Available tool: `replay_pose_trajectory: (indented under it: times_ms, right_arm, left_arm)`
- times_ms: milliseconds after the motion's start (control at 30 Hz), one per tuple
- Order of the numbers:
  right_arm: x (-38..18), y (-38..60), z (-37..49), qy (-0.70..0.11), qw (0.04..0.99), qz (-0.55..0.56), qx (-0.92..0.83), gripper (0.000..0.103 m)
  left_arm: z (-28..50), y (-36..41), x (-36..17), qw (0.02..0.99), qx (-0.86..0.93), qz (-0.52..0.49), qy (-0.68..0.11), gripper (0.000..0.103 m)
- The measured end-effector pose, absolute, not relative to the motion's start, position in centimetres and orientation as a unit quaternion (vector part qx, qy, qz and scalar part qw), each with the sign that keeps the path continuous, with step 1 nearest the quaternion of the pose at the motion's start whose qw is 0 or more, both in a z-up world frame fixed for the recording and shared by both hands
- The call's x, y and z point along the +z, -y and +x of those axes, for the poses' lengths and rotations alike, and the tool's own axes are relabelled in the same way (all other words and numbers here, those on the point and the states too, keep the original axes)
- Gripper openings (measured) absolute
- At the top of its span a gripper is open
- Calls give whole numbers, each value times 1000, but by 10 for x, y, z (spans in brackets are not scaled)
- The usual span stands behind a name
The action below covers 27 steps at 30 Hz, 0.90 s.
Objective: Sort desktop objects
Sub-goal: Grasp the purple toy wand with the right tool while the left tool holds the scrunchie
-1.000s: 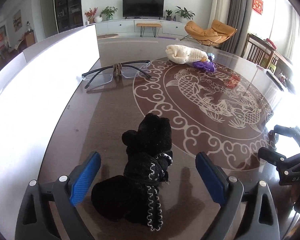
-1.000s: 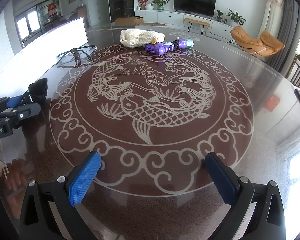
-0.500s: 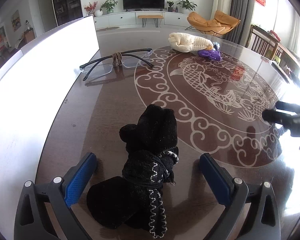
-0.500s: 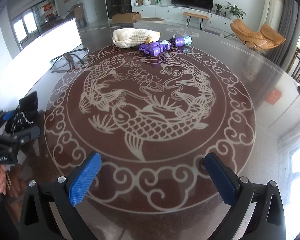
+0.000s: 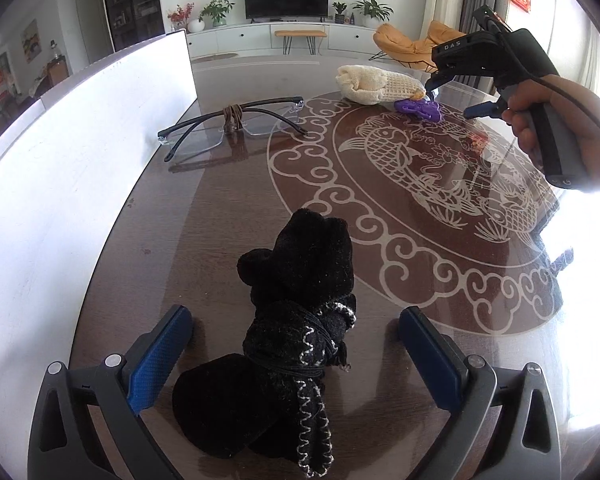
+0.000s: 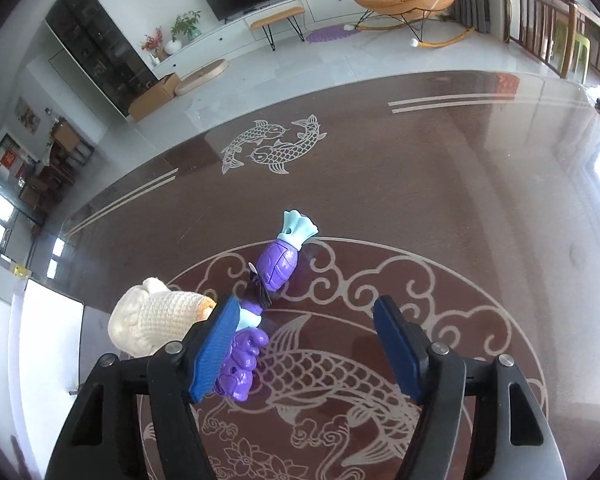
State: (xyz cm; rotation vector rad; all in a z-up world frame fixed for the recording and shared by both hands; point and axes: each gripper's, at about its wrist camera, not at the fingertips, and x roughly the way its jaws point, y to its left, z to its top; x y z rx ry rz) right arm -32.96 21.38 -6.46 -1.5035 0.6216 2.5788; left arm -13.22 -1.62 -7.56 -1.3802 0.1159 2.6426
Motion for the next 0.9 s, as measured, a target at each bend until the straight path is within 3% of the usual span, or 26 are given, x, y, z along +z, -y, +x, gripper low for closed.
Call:
replay_pose_trajectory:
  times_ms: [133, 233, 300, 400, 533, 767, 833, 900]
  right_arm:
    - [-69, -196, -343, -213, 35, -481, 850, 69]
    - [-70, -174, -348, -135, 47, -487, 861, 67]
    - [-69, -162, -342, -84, 42, -481, 872, 52]
    - [-68, -158, -324, -61, 28, -469, 881, 42]
    - [-68, -139, -279, 10, -30, -466, 884, 42]
    - [-81, -116, -119, 77, -119, -444, 885, 43]
    - [-84, -117, -86, 84, -124, -431, 890, 51]
    - [-89, -114, -77, 96, -118, -433, 889, 94]
  left_arm:
    - [-133, 16, -76, 79, 883, -461, -39, 103]
    - [-133, 15, -76, 79, 883, -462, -39, 103]
    - [-134, 15, -76, 79, 883, -461, -39, 103]
    - [-134, 16, -76, 79, 883, -462, -39, 103]
    - [-134, 16, -76, 80, 883, -462, -38, 103]
    - [-134, 16, -77, 77, 883, -461, -39, 103]
    - [-134, 16, -77, 76, 883, -461, -38, 103]
    - [-132, 15, -77, 75, 883, -461, -38, 103]
